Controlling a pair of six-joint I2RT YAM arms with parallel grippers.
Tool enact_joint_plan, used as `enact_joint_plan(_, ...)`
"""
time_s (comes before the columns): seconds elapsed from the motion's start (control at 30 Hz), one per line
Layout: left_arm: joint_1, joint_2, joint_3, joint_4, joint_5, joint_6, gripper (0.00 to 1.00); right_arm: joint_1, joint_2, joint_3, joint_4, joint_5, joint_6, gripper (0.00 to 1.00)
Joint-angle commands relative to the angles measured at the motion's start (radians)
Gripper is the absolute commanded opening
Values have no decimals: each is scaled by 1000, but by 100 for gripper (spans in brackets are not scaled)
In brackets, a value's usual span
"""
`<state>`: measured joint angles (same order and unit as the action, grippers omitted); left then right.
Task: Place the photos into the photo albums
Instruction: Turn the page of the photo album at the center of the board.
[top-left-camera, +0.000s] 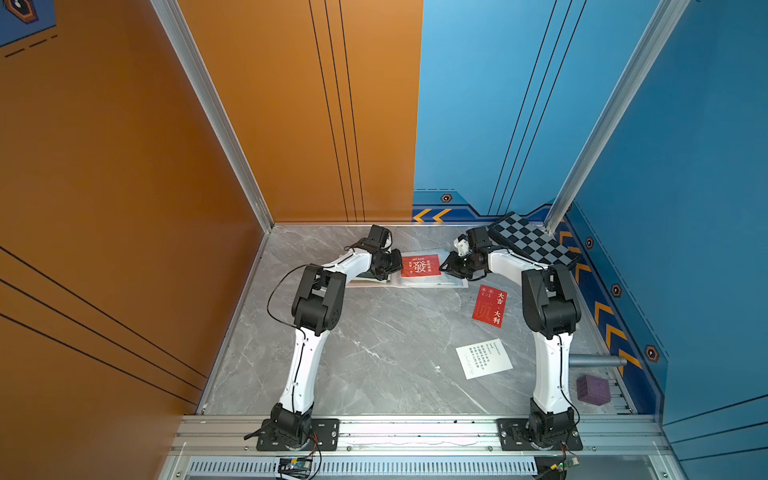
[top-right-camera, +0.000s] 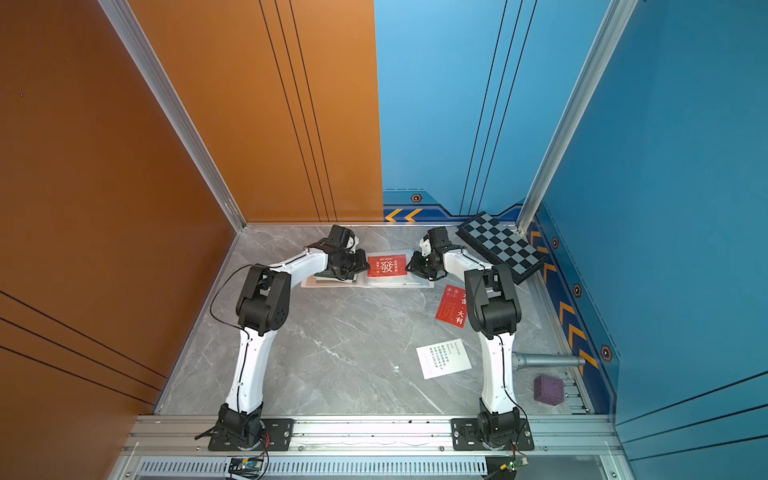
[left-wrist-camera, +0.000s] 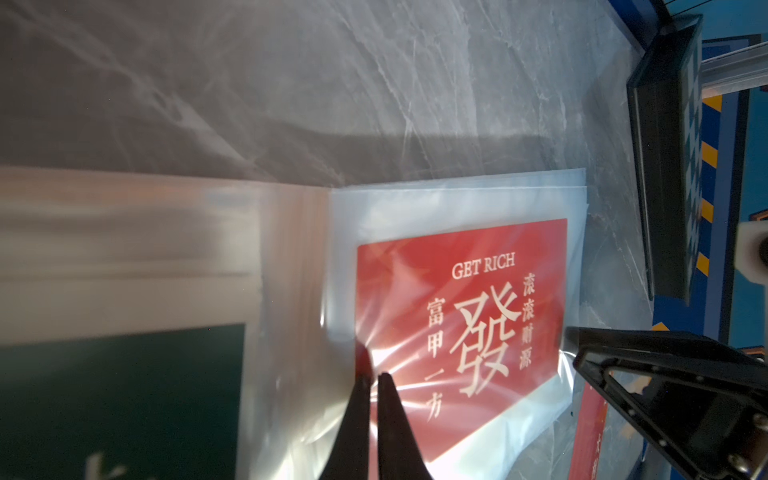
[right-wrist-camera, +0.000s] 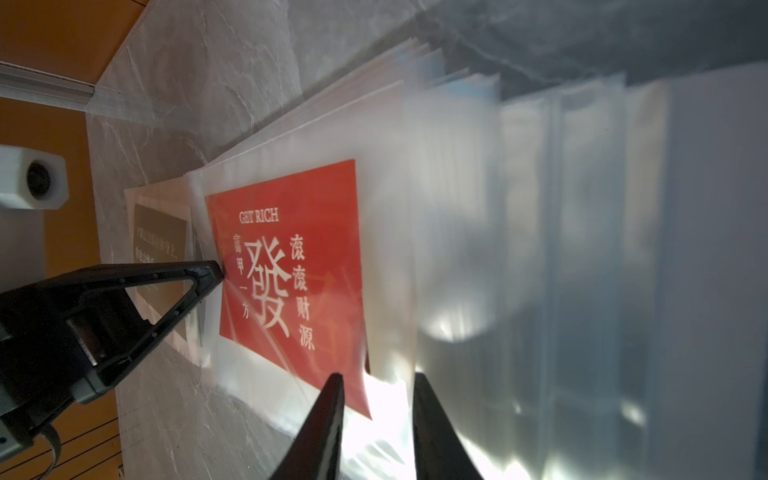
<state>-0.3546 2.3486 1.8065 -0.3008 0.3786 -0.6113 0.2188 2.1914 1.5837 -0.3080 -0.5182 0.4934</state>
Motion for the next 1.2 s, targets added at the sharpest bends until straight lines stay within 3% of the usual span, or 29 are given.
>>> enact_joint_plan(0.0, 8, 15, -39, -54, -15, -3, 9, 7, 18, 40, -34, -2, -8, 30)
enact_joint_plan(1.17, 0, 26, -30, -47, -9, -8, 7, -17, 63, 14, 66, -143, 63, 30)
